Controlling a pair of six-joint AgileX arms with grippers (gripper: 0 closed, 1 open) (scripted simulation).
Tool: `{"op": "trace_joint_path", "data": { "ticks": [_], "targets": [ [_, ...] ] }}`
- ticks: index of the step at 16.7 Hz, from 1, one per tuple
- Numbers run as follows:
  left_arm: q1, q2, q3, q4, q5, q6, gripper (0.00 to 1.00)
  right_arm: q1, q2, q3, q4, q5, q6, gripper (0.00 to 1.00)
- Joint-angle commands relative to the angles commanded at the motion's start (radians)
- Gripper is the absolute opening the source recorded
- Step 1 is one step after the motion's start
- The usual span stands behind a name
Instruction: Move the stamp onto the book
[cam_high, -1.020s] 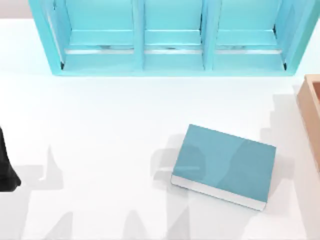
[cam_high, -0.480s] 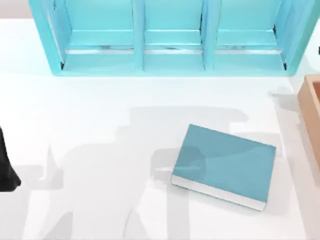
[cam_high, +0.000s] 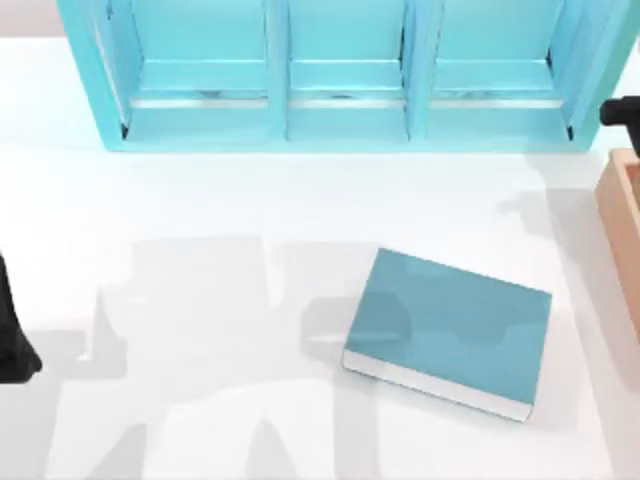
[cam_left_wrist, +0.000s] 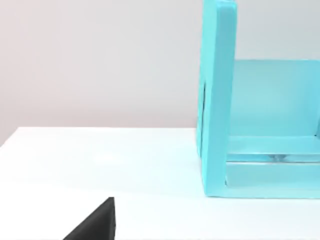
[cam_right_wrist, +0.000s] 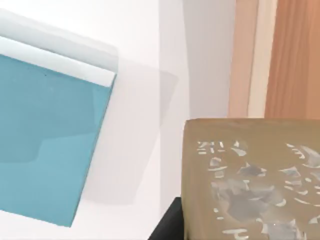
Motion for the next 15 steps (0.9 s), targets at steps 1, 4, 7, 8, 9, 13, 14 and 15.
{"op": "trace_joint_path", "data": {
  "ticks": [1, 4, 7, 8, 9, 13, 14, 15],
  "targets": [
    [0.0, 0.0, 0.0, 0.0, 0.0, 0.0, 1.0, -0.004, 0.004, -0.003, 0.002, -0.003, 0.002, 0.0],
    [0.0, 0.0, 0.0, 0.0, 0.0, 0.0, 1.0, 0.034, 0.022, -0.024, 0.038, -0.003, 0.04, 0.0],
    [0.0, 0.0, 0.0, 0.0, 0.0, 0.0, 1.0, 0.145, 0.054, -0.066, 0.108, -0.003, 0.151, 0.0],
    [0.0, 0.0, 0.0, 0.0, 0.0, 0.0, 1.0, 0.192, 0.063, -0.078, 0.131, -0.003, 0.199, 0.0],
    [0.0, 0.0, 0.0, 0.0, 0.0, 0.0, 1.0, 0.242, 0.072, -0.09, 0.156, -0.003, 0.249, 0.0],
    [0.0, 0.0, 0.0, 0.0, 0.0, 0.0, 1.0, 0.414, 0.112, -0.15, 0.264, -0.003, 0.421, 0.0],
    [0.0, 0.0, 0.0, 0.0, 0.0, 0.0, 1.0, 0.437, 0.122, -0.164, 0.287, -0.003, 0.445, 0.0],
    [0.0, 0.0, 0.0, 0.0, 0.0, 0.0, 1.0, 0.451, 0.13, -0.175, 0.3, -0.003, 0.458, 0.0]
  ]
}}
